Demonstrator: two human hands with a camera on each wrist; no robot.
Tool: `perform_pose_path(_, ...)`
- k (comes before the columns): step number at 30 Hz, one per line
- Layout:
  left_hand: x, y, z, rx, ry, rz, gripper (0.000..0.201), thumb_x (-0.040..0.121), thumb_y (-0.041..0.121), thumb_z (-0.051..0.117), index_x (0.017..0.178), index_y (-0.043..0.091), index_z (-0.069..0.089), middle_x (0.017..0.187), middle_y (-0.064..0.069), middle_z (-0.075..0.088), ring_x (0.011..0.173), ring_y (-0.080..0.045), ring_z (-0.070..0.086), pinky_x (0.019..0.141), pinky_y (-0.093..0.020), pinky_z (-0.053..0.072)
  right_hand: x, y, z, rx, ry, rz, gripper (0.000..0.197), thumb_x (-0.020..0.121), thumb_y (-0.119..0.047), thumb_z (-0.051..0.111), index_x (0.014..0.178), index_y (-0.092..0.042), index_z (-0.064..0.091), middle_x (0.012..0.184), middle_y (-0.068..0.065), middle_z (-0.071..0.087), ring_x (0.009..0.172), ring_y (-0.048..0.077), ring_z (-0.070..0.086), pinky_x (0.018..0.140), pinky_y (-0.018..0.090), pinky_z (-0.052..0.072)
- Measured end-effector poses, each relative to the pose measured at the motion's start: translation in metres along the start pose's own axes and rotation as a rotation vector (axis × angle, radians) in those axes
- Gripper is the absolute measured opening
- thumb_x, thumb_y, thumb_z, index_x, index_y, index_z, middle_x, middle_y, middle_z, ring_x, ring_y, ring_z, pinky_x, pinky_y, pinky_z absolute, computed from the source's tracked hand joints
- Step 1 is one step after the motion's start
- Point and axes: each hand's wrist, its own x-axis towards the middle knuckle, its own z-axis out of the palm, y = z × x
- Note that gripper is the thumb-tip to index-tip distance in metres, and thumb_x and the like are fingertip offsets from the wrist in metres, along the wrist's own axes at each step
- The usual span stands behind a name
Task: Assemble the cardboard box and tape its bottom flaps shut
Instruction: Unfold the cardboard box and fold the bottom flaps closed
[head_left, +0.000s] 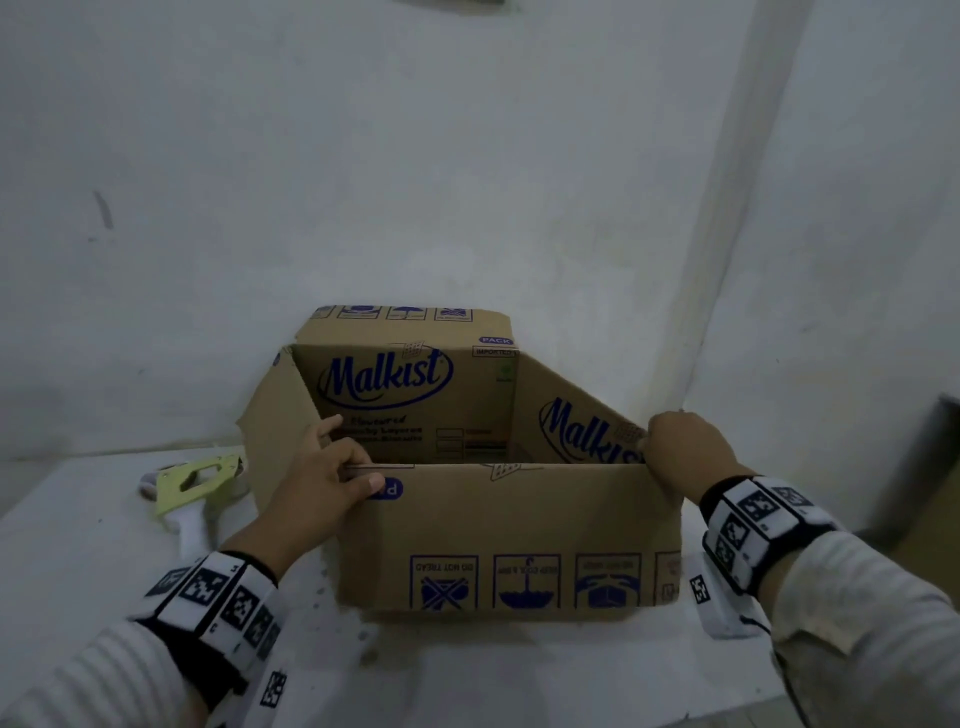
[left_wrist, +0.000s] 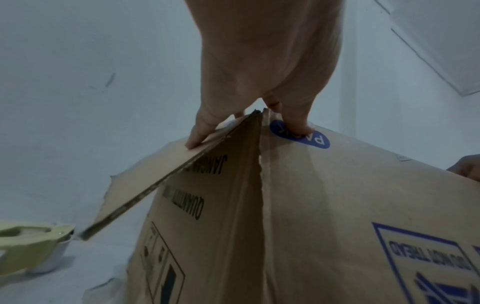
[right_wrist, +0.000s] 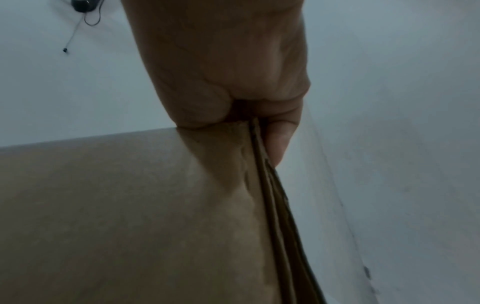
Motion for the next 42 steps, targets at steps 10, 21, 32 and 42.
perform_pose_path(10,-0.033,-0.007,-0.012,0.048,0.078,-0.059,0.01,0.085,0.012,0.066,0.077,0.012,0.059,0.147,-0.014,0.036,0.143,-0.022,0.023,0.106,-0.04,0.028,-0.005,-0.004,0.008,0.185,0.03,-0.046,0.038,0.094,-0.01,0.044,0.059,-0.015,0.031,0.091,0.019,0.062,0.073,0.026,0.047,0.065,0.03,0.038)
perform_pose_path(21,-0.052,0.005,0.014,-0.083,0.228,-0.169,0.008,0.09,0.007,0.056,0.092,-0.001,0.055,0.153,-0.01,0.03,0.145,-0.019,0.019,0.106,-0.039,0.027,-0.006,-0.003,0.019,0.072,0.199,-0.339,0.016,0.091,-0.013,0.051,0.094,0.0,0.061,0.096,0.018,0.061,0.085,0.035,0.058,0.063,0.035,0.041)
perform_pose_path(32,-0.067,0.015,0.017,-0.176,0.238,-0.224,0.022,0.094,0.014,0.053,0.11,0.025,0.043,0.146,-0.01,0.038,0.117,-0.017,0.043,0.097,-0.034,0.039,-0.086,-0.124,0.019,0.169,-0.047,-0.7,0.038,0.095,-0.046,0.039,0.12,-0.02,0.053,0.118,0.003,0.057,0.112,0.025,0.049,0.095,0.04,0.035)
perform_pose_path(42,-0.087,-0.011,0.005,-0.172,0.273,-0.19,0.052,0.089,0.007,0.057,0.136,0.021,0.041,0.129,0.011,0.043,0.123,-0.006,0.039,0.108,-0.032,0.035,-0.101,-0.211,0.025,0.164,0.013,-0.702,0.035,0.094,-0.049,0.04,0.107,-0.021,0.056,0.112,0.001,0.061,0.106,0.025,0.053,0.089,0.04,0.033)
